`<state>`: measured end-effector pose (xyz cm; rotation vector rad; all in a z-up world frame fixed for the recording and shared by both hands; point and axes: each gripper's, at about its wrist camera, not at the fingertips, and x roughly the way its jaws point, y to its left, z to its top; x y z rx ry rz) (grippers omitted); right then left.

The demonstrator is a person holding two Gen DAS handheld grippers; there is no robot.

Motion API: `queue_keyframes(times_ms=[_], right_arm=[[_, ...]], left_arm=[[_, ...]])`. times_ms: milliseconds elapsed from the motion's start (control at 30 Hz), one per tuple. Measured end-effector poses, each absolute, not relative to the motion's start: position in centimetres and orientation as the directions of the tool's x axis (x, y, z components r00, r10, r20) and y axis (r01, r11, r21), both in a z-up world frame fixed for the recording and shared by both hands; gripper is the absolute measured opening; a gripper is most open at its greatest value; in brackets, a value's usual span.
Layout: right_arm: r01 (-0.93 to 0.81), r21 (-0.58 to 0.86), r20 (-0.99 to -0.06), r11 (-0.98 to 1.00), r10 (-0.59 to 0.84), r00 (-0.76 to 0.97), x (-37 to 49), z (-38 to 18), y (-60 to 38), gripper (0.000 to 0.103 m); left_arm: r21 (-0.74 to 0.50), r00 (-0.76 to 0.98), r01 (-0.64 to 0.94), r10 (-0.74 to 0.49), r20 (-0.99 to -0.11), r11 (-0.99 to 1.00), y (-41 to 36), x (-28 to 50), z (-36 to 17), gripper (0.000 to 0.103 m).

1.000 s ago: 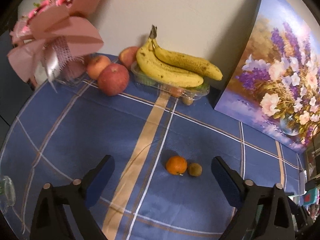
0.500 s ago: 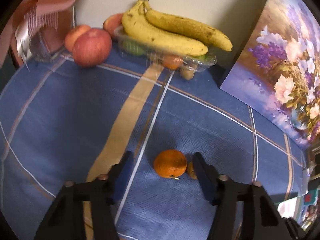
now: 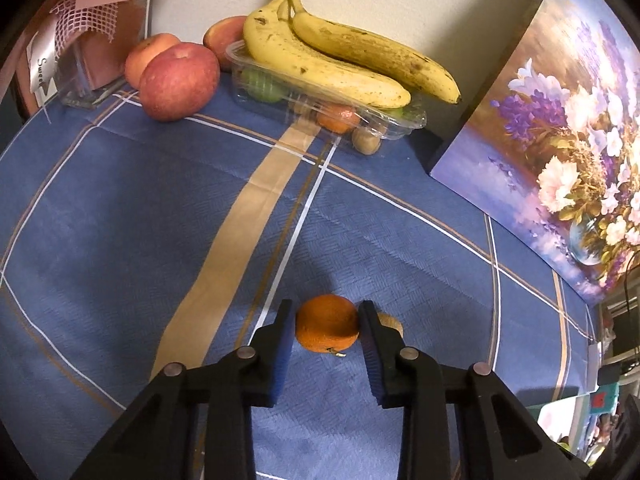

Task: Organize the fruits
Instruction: 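Grasp a mandarin with the left tool while the right tool grasps a small brown fruit, then carry the mandarin and the small brown fruit toward the white tray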

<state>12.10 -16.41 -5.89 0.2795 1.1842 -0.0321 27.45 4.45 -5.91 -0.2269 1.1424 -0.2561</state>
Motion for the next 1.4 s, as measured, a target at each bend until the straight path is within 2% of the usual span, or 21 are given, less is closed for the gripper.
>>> queue_keyframes(times_ms=[433,967,1400], right_arm=[[0.172,0.209,-0.898,0.963,0.119,0.423,10.9,-2.9,-16.7,0.026],[0.203,0.193,-0.872,0.96,0.073,0.484,5.0,2.8,-18.4,0.026],[0.25,0.204,-0.869,0.946,0.057,0.491,-0.3,3.5,-20.3,0.026]], left_arm=[[-0.306,0.391,0.07,-0.308,-0.867,0.949,5.5,24.6,-3.6,0.034],[-0.305,0.436,0.097,-0.316,-0.843,0.947,6.5,18.6,2.5,0.034],[-0.313,0.421,0.166,-0.354,-0.835,0.935,3.7,13.3,4.0,0.034]])
